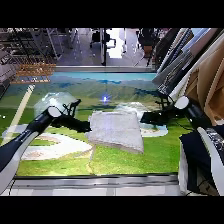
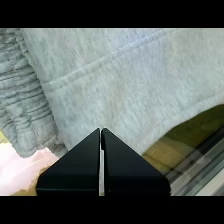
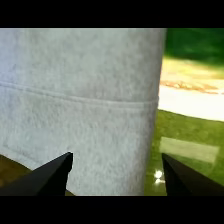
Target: Fold the clothes and pants, and hang the long-sleeved shirts on hangers.
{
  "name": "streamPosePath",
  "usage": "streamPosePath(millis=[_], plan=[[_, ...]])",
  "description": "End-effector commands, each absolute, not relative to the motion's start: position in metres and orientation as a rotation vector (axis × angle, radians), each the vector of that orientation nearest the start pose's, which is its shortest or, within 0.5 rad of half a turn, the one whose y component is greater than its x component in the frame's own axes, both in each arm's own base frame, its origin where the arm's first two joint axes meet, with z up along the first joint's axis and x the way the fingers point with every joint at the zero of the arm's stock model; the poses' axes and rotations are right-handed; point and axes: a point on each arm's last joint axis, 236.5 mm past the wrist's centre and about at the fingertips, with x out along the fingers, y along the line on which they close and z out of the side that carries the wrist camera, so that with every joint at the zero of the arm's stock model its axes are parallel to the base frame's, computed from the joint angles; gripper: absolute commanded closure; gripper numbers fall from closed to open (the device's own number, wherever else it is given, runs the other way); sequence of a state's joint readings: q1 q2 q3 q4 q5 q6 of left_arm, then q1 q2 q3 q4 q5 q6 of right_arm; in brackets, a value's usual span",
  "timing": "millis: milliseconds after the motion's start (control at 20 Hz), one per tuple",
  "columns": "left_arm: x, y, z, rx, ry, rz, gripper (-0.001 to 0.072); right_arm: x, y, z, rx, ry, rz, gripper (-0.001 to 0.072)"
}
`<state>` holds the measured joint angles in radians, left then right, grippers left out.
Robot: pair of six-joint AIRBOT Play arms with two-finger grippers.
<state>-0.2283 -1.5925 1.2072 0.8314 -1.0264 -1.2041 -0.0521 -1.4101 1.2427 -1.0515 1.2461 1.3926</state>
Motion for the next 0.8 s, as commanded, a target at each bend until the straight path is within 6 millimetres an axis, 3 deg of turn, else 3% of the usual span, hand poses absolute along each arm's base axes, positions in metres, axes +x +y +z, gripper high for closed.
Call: streamPosePath(millis=[0,150,300,450,500,550,600,650,750], plan=[[0.382,-0.239,-0.094,-0.355,1.432,-0.622,0.0697,0.375,0.081,-0.023,0.581,1.378,0.482,0.0049],[0.382,-0.235,-0.099,-0.396,1.463,-0.571,0.0696,0.384,0.092,-0.059,0.632,1.391,0.568,0.0020],[0.377,-0.236,-0.099,-0.408,1.484,-0.568,0.0696,0.404,0.114,-0.075,0.779,1.351,0.662,0.0021],[0.368,-0.236,-0.098,-0.405,1.518,-0.586,0.0697,0.401,0.147,-0.087,0.814,1.406,0.757,0.0042],[0.365,-0.236,-0.095,-0.404,1.529,-0.595,0.0696,0.397,0.161,-0.088,0.804,1.433,0.800,0.0092],[0.362,-0.236,-0.090,-0.403,1.536,-0.607,0.0696,0.395,0.174,-0.086,0.770,1.441,0.838,0.0203],[0.357,-0.237,-0.079,-0.395,1.535,-0.628,0.0697,0.398,0.183,-0.078,0.719,1.416,0.884,0.0516],[0.352,-0.238,-0.064,-0.378,1.525,-0.661,0.0696,0.405,0.188,-0.063,0.689,1.386,0.913,0.0683],[0.339,-0.239,-0.023,-0.344,1.487,-0.729,0.0696,0.422,0.189,-0.012,0.638,1.310,0.927,0.0684]])
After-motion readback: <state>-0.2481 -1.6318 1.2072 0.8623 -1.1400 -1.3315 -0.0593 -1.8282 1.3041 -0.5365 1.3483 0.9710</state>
